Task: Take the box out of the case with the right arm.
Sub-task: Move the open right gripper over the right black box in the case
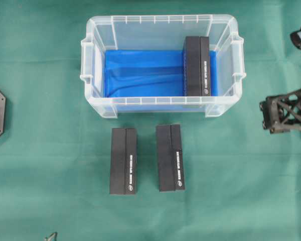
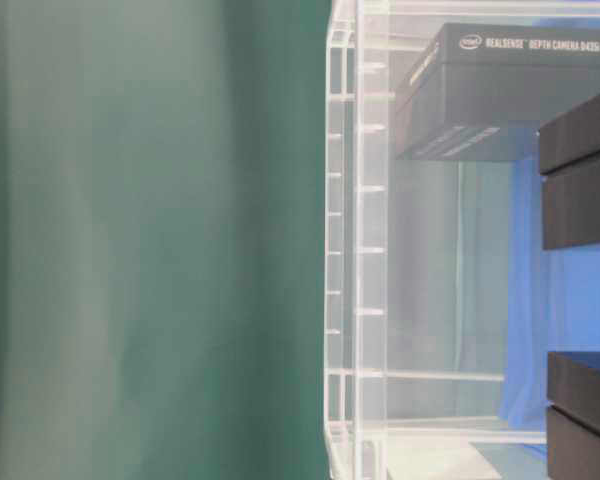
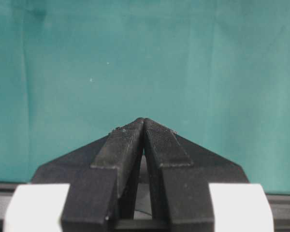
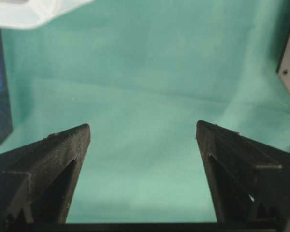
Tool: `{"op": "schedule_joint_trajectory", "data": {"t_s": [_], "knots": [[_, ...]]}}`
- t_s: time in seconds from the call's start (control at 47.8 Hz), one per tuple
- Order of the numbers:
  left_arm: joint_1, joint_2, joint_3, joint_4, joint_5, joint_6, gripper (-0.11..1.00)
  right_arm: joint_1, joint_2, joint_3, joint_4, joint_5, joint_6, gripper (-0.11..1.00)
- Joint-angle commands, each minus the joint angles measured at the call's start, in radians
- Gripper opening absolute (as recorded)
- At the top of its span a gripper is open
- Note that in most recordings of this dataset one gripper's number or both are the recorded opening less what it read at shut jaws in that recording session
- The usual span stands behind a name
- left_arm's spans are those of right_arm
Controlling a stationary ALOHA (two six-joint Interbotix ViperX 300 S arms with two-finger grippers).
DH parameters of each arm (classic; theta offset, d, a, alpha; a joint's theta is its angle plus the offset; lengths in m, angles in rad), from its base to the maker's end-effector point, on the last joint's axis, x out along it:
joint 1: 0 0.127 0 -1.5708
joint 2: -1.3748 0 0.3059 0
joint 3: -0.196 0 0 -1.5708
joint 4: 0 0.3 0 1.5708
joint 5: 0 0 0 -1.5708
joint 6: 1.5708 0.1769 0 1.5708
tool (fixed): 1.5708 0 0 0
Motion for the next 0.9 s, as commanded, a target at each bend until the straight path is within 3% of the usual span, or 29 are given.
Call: {"op": "schedule_joint_trajectory", "data": {"t_s": [0.0, 0.105, 0.335, 0.523, 0.669, 0.878], "knots": [[-0.003, 0.003, -0.023, 0.002, -0.005, 0.002, 0.02, -0.054, -0.025, -0.005, -0.011, -0.002, -0.035, 0.85], [-0.003, 0.003, -0.023, 0.002, -0.003, 0.002, 0.02, -0.129, -0.04, 0.0, -0.011, -0.002, -0.11, 0.86], [-0.003, 0.003, -0.021, 0.002, -0.003, 0.002, 0.02, -0.354, -0.049, 0.003, -0.011, -0.017, -0.354, 0.86], [-0.003, 0.003, -0.023, 0.003, -0.003, 0.002, 0.02, -0.499, -0.046, 0.005, -0.005, -0.069, -0.492, 0.86], [-0.003, 0.005, -0.021, 0.003, -0.003, 0.002, 0.02, -0.548, -0.037, 0.005, 0.015, -0.077, -0.552, 0.86], [-0.003, 0.005, -0.02, 0.003, -0.003, 0.002, 0.02, -0.549, -0.028, 0.005, 0.025, -0.078, -0.558, 0.86]]}}
